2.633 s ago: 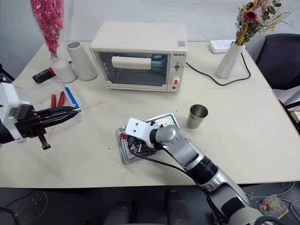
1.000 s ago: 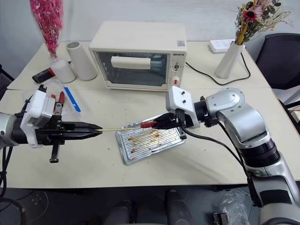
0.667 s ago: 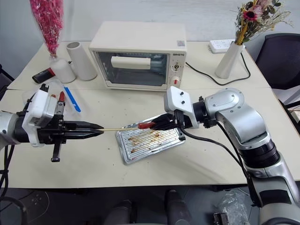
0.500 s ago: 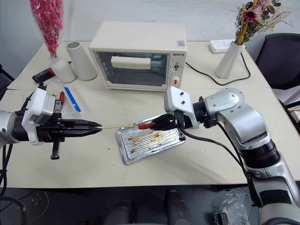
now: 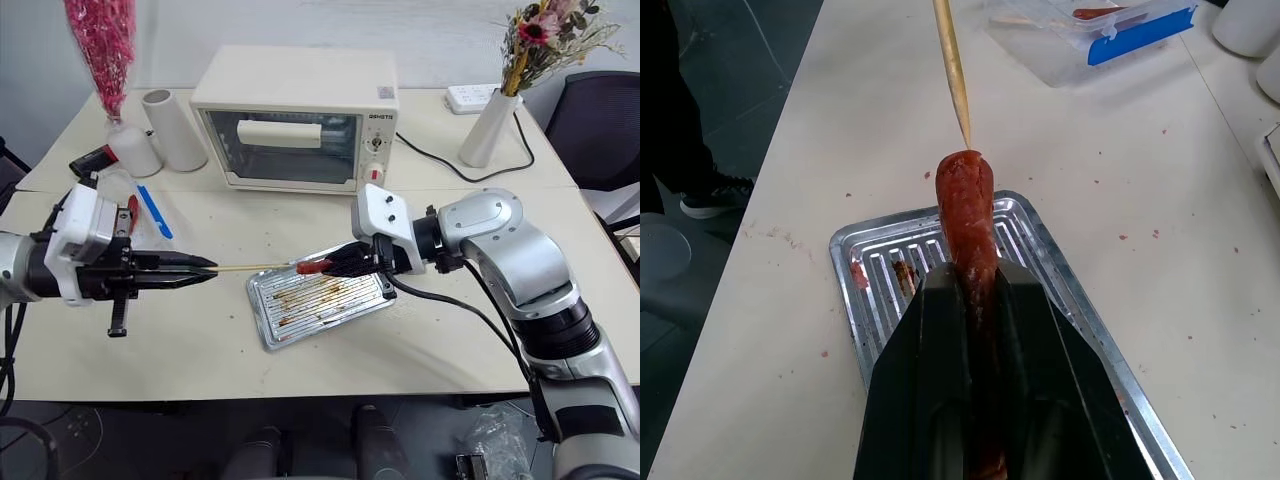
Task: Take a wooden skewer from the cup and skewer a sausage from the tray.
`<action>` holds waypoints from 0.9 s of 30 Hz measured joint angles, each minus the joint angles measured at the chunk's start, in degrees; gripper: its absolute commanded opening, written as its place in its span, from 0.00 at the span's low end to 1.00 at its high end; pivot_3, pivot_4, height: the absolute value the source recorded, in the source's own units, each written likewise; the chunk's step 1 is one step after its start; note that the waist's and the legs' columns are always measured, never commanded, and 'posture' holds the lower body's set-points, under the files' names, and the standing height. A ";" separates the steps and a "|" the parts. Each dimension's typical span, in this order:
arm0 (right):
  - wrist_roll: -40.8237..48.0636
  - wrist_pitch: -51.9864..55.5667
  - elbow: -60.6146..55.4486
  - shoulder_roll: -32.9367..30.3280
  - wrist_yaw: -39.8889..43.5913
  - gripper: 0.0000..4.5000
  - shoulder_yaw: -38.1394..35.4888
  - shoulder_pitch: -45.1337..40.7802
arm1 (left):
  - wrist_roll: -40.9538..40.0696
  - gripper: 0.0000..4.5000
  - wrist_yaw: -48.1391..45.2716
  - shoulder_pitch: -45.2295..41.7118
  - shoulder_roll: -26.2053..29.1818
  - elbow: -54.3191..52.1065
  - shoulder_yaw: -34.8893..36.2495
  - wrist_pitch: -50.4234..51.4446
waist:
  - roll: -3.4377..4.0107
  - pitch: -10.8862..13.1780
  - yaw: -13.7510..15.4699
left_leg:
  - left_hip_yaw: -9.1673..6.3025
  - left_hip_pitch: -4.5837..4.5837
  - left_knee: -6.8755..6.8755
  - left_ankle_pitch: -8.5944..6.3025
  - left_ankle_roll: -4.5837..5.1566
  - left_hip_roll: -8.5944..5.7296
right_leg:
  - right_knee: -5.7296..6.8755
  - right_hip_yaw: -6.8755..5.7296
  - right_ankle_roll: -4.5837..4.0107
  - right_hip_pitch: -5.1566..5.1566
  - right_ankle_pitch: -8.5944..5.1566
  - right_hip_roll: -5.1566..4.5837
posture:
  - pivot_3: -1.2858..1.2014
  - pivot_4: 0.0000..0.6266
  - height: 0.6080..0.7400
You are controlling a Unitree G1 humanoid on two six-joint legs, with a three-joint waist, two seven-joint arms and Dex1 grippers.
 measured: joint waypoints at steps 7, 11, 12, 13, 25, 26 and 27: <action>0.08 0.31 0.00 0.02 -0.18 0.01 0.00 0.00 | 0.00 0.00 0.06 -0.30 -0.08 0.01 -0.06 0.00 | 0.00 0.00 -0.01 | 0.00 0.00 0.00 0.00 0.00 0.00 | 0.00 0.00 0.00 0.00 0.00 0.00 | 0.52 0.24 1.00; 0.79 1.23 -0.32 0.53 -0.24 0.01 0.00 -0.02 | 0.00 0.00 0.18 -1.49 -0.42 0.02 -1.10 0.00 | 0.00 0.00 0.03 | 0.00 -0.01 0.02 0.00 0.00 0.00 | 0.02 0.00 0.00 0.00 0.00 0.00 | 0.52 0.24 1.00; 0.99 1.43 -0.42 0.74 -0.43 0.01 0.00 -0.12 | 0.04 0.00 0.27 -1.91 -0.56 0.04 -1.62 0.00 | 0.00 0.00 0.03 | 0.00 0.00 0.02 0.00 0.00 -0.01 | 0.03 0.00 0.00 0.00 0.00 0.00 | 0.52 0.24 1.00; 1.16 1.62 -0.47 1.08 -0.67 0.01 0.00 -0.29 | 0.06 0.00 0.35 -2.21 -0.81 0.05 -1.99 0.00 | 0.00 0.00 -0.01 | 0.00 0.00 0.03 0.00 0.00 0.00 | 0.03 0.01 0.00 0.00 0.00 0.00 | 0.52 0.24 1.00; 2.06 4.15 -0.77 4.00 -3.46 0.01 -0.49 -1.30 | 2.27 0.00 0.40 -6.94 -4.28 2.66 -6.45 -0.49 | 0.00 0.00 0.11 | 0.00 -0.03 0.05 0.01 0.00 -0.02 | 0.05 -0.01 0.01 0.00 0.01 0.01 | 0.52 0.24 1.00; 2.18 4.47 -0.77 4.05 -3.63 0.01 -0.66 -1.49 | 2.41 0.00 0.40 -7.29 -4.51 2.87 -6.60 -0.49 | 0.00 0.00 0.09 | -0.01 -0.03 0.05 0.00 0.00 -0.02 | 0.05 -0.01 0.01 0.00 0.01 0.01 | 0.52 0.24 1.00; 2.28 4.99 -0.77 4.08 -3.82 0.01 -0.85 -1.86 | 2.60 0.00 0.41 -7.91 -5.02 3.24 -6.80 -0.49 | 0.00 0.00 0.08 | -0.01 -0.02 0.05 0.01 0.00 -0.02 | 0.06 0.00 0.01 0.00 0.01 0.01 | 0.52 0.24 1.00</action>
